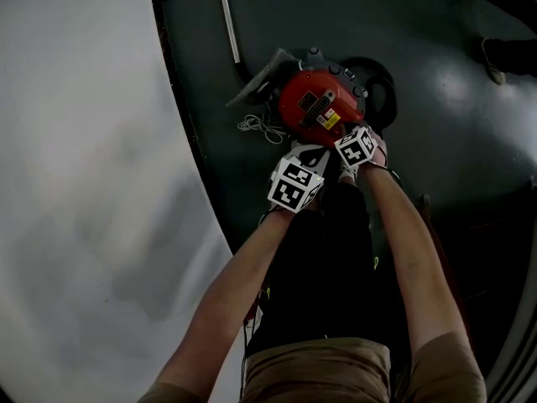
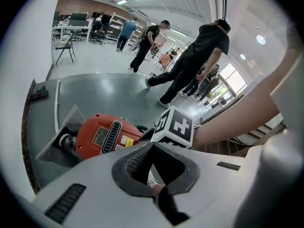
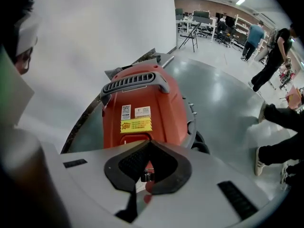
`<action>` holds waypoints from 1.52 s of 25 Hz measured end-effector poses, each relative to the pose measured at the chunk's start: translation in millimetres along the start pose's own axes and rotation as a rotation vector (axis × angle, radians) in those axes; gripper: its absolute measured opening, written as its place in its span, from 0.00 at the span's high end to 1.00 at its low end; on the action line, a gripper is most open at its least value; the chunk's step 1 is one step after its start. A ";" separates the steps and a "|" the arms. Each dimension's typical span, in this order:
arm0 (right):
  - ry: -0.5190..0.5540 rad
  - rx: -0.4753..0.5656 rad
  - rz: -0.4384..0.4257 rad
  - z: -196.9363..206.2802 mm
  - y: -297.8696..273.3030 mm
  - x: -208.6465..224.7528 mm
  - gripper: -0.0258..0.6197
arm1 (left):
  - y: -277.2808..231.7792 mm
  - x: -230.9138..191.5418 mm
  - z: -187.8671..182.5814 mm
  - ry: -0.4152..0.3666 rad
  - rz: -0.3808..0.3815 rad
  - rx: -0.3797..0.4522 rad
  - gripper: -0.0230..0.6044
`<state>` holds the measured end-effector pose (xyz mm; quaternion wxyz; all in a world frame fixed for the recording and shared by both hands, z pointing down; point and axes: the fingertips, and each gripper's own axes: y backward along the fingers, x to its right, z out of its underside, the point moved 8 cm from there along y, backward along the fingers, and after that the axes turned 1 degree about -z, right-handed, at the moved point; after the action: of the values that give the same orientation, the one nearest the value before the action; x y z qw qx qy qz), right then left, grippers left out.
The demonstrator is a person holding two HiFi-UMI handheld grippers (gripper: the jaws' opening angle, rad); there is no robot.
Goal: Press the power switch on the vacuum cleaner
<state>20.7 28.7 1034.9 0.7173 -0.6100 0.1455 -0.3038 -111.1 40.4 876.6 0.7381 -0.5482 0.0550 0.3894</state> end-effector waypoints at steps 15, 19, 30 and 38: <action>-0.039 0.181 -0.048 -23.8 78.3 5.4 0.94 | 34.7 39.7 -19.5 -0.029 -0.023 0.042 0.96; -0.014 0.279 -0.051 -23.8 150.9 -8.0 0.94 | 68.6 55.8 -27.4 0.020 -0.056 0.061 0.96; -0.106 0.617 -0.144 -43.0 414.2 6.7 0.95 | 196.1 174.2 -96.7 -0.022 -0.079 0.199 0.96; -0.011 0.776 -0.196 -37.1 548.0 12.1 0.94 | 248.1 263.6 -130.4 -0.080 -0.074 0.346 0.96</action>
<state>150.0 31.2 501.0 0.8628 -0.3063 -0.0429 -0.3998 -41.5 88.8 501.3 0.8368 -0.3988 0.0715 0.3684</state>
